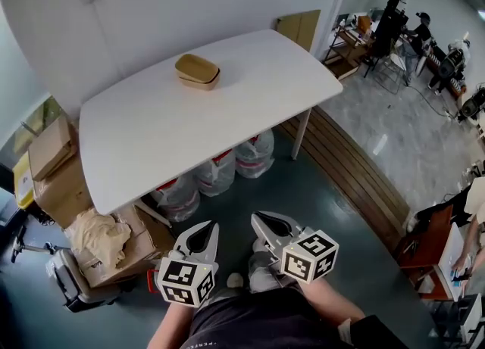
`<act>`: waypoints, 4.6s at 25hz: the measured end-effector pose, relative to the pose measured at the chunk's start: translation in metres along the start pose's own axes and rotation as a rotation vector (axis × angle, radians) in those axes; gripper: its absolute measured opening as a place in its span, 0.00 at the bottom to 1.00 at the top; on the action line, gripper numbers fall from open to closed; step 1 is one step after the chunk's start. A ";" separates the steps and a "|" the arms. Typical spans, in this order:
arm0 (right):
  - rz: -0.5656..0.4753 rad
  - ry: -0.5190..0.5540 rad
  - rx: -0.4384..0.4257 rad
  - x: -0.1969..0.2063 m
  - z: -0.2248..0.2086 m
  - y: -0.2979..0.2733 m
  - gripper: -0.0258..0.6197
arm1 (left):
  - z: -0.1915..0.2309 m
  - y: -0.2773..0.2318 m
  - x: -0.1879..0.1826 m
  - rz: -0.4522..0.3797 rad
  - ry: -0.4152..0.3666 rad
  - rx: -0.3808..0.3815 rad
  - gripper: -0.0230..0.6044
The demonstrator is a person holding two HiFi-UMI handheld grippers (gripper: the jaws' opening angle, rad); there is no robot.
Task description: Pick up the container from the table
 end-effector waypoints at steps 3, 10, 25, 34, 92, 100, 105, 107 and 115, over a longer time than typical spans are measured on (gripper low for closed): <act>-0.002 0.025 -0.018 -0.017 -0.012 -0.016 0.04 | 0.011 -0.014 -0.008 -0.010 0.002 -0.023 0.03; 0.024 0.090 -0.096 -0.064 -0.046 -0.045 0.04 | 0.025 -0.056 -0.034 -0.027 0.006 -0.085 0.03; 0.076 0.116 -0.186 -0.134 -0.124 -0.082 0.04 | 0.033 -0.146 -0.078 -0.045 -0.007 -0.151 0.03; 0.086 0.081 -0.200 -0.150 -0.140 -0.114 0.04 | 0.059 -0.177 -0.094 -0.026 -0.020 -0.133 0.03; 0.328 0.123 -0.213 -0.314 -0.258 -0.361 0.04 | 0.255 -0.398 -0.194 0.154 -0.091 -0.235 0.11; 0.388 0.100 -0.254 -0.313 -0.273 -0.384 0.04 | 0.268 -0.418 -0.189 0.268 -0.141 -0.278 0.19; 0.423 0.087 -0.271 -0.309 -0.280 -0.390 0.04 | 0.273 -0.425 -0.184 0.326 -0.156 -0.296 0.21; 0.436 0.077 -0.276 -0.309 -0.284 -0.392 0.04 | 0.276 -0.429 -0.186 0.365 -0.184 -0.299 0.21; 0.480 0.042 -0.297 -0.306 -0.299 -0.402 0.04 | 0.283 -0.448 -0.184 0.523 -0.232 -0.281 0.24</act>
Point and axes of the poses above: the fingertips, and each gripper's own axes: y backward along the fingers, z to its left, x out of its underside, the point moved 9 cm from there along y, backward along the fingers, and after that the axes turned 8 degrees about -y, right-handed, at the moved point
